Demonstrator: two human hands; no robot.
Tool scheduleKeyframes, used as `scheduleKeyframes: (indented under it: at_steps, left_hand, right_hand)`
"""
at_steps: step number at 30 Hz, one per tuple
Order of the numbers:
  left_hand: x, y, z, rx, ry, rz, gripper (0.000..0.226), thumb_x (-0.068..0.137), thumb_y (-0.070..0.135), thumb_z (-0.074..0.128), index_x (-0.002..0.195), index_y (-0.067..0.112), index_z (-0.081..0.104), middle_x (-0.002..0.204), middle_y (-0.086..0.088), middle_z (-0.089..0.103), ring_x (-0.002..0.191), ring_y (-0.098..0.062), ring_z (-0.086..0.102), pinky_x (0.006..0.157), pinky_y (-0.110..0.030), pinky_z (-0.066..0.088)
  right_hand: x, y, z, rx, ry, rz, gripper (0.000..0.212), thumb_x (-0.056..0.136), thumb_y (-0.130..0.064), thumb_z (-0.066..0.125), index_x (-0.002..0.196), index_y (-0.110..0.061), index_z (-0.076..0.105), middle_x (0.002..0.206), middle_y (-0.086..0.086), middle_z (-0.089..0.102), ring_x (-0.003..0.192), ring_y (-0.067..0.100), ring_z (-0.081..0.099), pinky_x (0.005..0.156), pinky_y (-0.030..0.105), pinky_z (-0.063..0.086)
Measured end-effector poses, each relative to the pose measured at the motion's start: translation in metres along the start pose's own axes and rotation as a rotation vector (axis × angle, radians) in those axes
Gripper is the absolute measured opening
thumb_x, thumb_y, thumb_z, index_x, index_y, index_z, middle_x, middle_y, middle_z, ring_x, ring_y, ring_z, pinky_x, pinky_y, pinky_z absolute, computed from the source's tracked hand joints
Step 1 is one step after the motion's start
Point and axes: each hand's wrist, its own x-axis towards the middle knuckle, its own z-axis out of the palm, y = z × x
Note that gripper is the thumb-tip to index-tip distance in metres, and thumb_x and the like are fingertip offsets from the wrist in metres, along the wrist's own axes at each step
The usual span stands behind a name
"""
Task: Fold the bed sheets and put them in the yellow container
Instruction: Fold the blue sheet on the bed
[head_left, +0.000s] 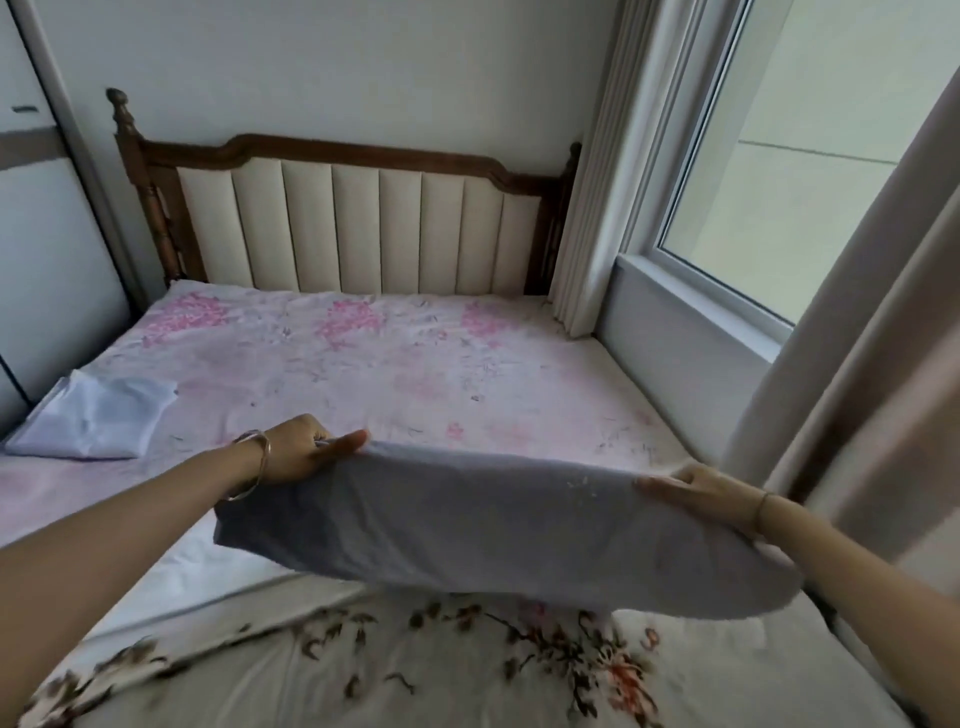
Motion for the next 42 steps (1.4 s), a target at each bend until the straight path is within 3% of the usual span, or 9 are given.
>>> scheduleKeyframes:
  at_steps: [6,11,16,19,23,27,32,36,42]
  left_hand:
    - [-0.034,-0.023,0.071,0.080,-0.296,-0.217,0.070,0.085,0.069,0.024,0.050,0.013,0.044,0.058,0.004,0.045,0.057,-0.010,0.043,0.067,-0.023,0.036]
    - [-0.018,-0.064,0.135,0.054,-0.325,-0.325,0.099,0.045,0.094,0.026,0.058,0.000,0.051,0.058,0.005,0.050,0.062,-0.020,0.056,0.064,-0.028,0.039]
    - [0.015,-0.080,0.179,0.009,-0.354,-0.429,0.062,0.077,0.075,0.045,0.074,0.015,0.062,0.086,-0.003,0.060,0.079,-0.019,0.057,0.072,-0.026,0.039]
    - [0.045,-0.103,0.212,0.077,-0.377,-0.454,0.090,0.056,0.094,0.035,0.079,0.013,0.067,0.083,-0.002,0.065,0.078,-0.018,0.061,0.071,-0.027,0.044]
    - [0.090,-0.132,0.259,0.304,-0.358,-0.427,0.075,0.062,0.089,0.034,0.068,0.019,0.060,0.080,-0.003,0.064,0.077,-0.019,0.058,0.067,-0.027,0.042]
    - [0.123,-0.169,0.306,0.524,-0.296,-0.382,0.070,0.070,0.084,0.037,0.087,0.021,0.063,0.103,-0.002,0.068,0.099,-0.022,0.060,0.081,-0.029,0.042]
    - [0.108,-0.242,0.342,-0.059,-0.099,-0.690,0.090,0.052,0.095,0.042,0.103,0.023,0.062,0.111,-0.005,0.064,0.097,-0.024,0.059,0.087,-0.033,0.046]
    - [0.087,-0.270,0.359,-0.693,-0.054,-0.981,0.104,0.045,0.092,0.049,0.115,0.018,0.064,0.116,-0.015,0.065,0.106,-0.034,0.061,0.101,-0.042,0.043]
    - [0.081,-0.258,0.367,-0.827,-0.046,-1.016,0.105,0.043,0.077,0.072,0.124,0.012,0.056,0.113,-0.011,0.065,0.101,-0.028,0.063,0.096,-0.042,0.046]
  right_hand:
    - [-0.027,0.034,0.067,0.024,-0.322,0.252,0.076,0.061,-0.082,0.056,0.084,-0.013,0.077,0.088,0.002,0.075,0.086,0.017,0.071,0.089,0.034,0.054]
    - [0.007,0.078,0.119,0.035,-0.263,0.254,0.083,0.034,-0.097,0.050,0.061,-0.019,0.065,0.070,0.000,0.070,0.068,0.010,0.066,0.074,0.026,0.052]
    - [0.063,0.110,0.151,0.015,-0.269,0.283,0.068,0.055,-0.087,0.049,0.058,-0.020,0.060,0.067,-0.003,0.067,0.063,0.007,0.064,0.067,0.020,0.049]
    - [0.105,0.134,0.181,0.014,-0.262,0.282,0.060,0.061,-0.079,0.053,0.048,-0.022,0.044,0.050,-0.009,0.054,0.048,0.003,0.053,0.053,0.015,0.039]
    - [0.166,0.170,0.222,-0.017,-0.181,0.206,0.058,0.073,-0.064,0.062,0.048,-0.019,0.034,0.043,-0.008,0.033,0.041,0.005,0.033,0.045,0.018,0.025]
    - [0.219,0.216,0.255,-0.027,-0.071,0.109,0.080,0.050,-0.091,0.047,0.054,-0.012,0.044,0.051,0.001,0.044,0.049,0.012,0.042,0.052,0.028,0.029]
    - [0.230,0.266,0.270,-0.006,-0.083,0.199,0.095,0.039,-0.097,0.046,0.075,-0.012,0.068,0.075,0.004,0.067,0.070,0.018,0.059,0.063,0.028,0.041]
    - [0.219,0.289,0.270,0.411,-0.051,0.392,0.087,0.041,-0.082,0.069,0.103,-0.022,0.068,0.110,-0.001,0.066,0.096,0.014,0.061,0.082,0.027,0.042]
    - [0.197,0.301,0.283,0.719,-0.150,0.618,0.110,0.027,-0.073,0.080,0.120,-0.017,0.061,0.112,0.009,0.069,0.102,0.030,0.065,0.094,0.042,0.049]
